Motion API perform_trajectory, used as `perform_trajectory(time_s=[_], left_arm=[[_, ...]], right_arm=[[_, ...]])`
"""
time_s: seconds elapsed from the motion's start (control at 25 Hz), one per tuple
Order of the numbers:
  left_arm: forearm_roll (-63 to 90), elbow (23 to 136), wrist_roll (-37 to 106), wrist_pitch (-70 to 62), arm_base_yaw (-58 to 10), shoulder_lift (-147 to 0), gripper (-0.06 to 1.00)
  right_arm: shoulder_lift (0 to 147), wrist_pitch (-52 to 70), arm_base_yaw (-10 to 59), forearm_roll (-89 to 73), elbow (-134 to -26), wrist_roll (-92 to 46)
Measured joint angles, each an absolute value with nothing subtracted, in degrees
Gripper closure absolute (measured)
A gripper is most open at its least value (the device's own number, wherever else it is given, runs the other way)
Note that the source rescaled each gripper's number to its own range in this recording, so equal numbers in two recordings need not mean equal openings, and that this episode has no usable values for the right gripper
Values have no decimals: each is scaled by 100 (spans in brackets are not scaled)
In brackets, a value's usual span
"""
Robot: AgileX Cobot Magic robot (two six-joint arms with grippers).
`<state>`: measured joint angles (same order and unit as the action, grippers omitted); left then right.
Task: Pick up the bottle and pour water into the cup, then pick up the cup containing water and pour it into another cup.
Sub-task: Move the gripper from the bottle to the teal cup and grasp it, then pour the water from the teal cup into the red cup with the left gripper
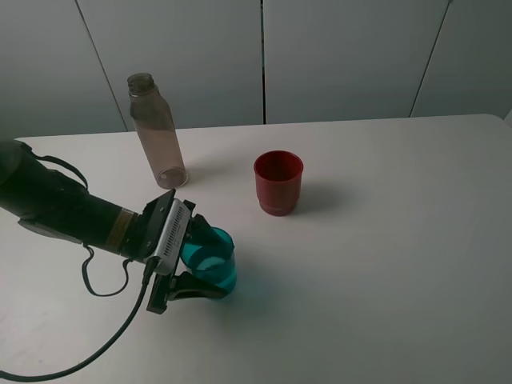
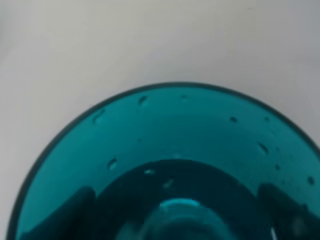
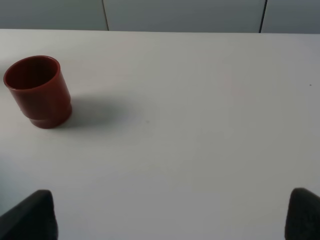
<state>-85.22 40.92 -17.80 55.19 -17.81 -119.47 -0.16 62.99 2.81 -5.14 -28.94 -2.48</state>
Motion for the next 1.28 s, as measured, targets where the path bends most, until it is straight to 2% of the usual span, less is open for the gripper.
perform_trajectory(time_s=[0.6, 1.04, 1.28], left_arm=[[-8194, 4092, -1692, 5351, -1781, -11841, 54], [-7455, 4104, -2630, 4381, -1969, -10343, 54], [-7374, 4591, -3172, 3942, -2256, -9989, 54]], right_arm=[[-16, 6309, 281, -514, -2894, -248], [-16, 6309, 281, -514, -2894, -248], [-16, 6309, 281, -514, -2894, -248]])
